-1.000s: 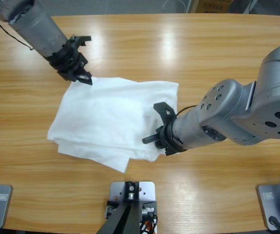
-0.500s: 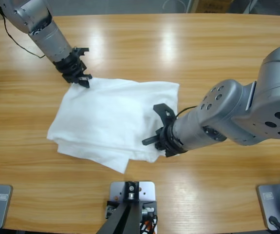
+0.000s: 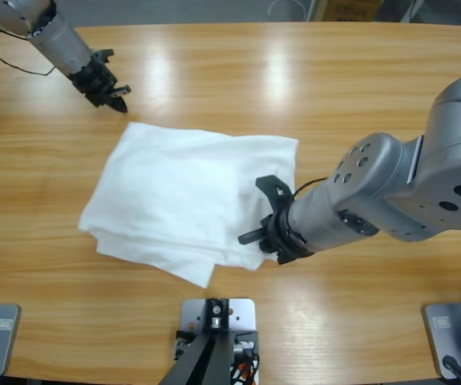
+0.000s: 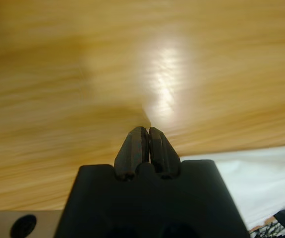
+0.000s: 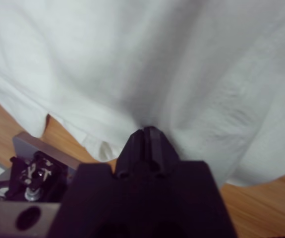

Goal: Fold clothes

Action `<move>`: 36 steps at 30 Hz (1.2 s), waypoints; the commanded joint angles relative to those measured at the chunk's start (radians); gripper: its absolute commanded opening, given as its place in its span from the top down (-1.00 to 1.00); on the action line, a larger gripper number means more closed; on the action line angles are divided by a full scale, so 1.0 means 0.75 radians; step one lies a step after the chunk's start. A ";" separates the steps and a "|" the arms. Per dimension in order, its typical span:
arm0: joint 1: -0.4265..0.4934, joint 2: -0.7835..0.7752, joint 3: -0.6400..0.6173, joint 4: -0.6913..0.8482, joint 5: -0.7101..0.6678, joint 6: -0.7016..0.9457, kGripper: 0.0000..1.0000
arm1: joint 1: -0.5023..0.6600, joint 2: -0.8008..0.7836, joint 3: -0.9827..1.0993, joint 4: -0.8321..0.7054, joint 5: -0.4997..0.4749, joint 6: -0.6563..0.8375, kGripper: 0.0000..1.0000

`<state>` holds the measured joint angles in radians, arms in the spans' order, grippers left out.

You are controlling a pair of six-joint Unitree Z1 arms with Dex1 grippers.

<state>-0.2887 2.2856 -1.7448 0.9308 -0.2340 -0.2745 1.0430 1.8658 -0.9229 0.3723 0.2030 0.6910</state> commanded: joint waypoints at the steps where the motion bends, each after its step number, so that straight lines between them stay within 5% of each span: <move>1: -0.059 -0.249 0.043 0.037 -0.011 -0.002 1.00 | 0.012 0.105 0.081 0.042 0.020 0.012 1.00; 5: -0.287 -0.295 0.214 -0.034 -0.078 -0.020 1.00 | 0.012 0.104 0.081 0.042 0.022 0.011 1.00; 8: -0.347 -0.240 0.291 -0.160 -0.099 -0.085 1.00 | 0.012 0.097 0.082 0.047 0.022 0.011 1.00; 29: -0.360 -0.046 0.352 -0.132 -0.109 -0.140 1.00 | 0.012 0.153 0.081 0.003 0.030 0.011 1.00; 36: -0.176 -0.002 0.233 -0.130 0.029 -0.192 1.00 | 0.012 0.132 0.099 0.010 0.034 0.011 1.00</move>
<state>-0.5439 2.1771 -1.5184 0.8227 -0.2795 -0.3926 1.0430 1.8665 -0.9218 0.3738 0.2090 0.6910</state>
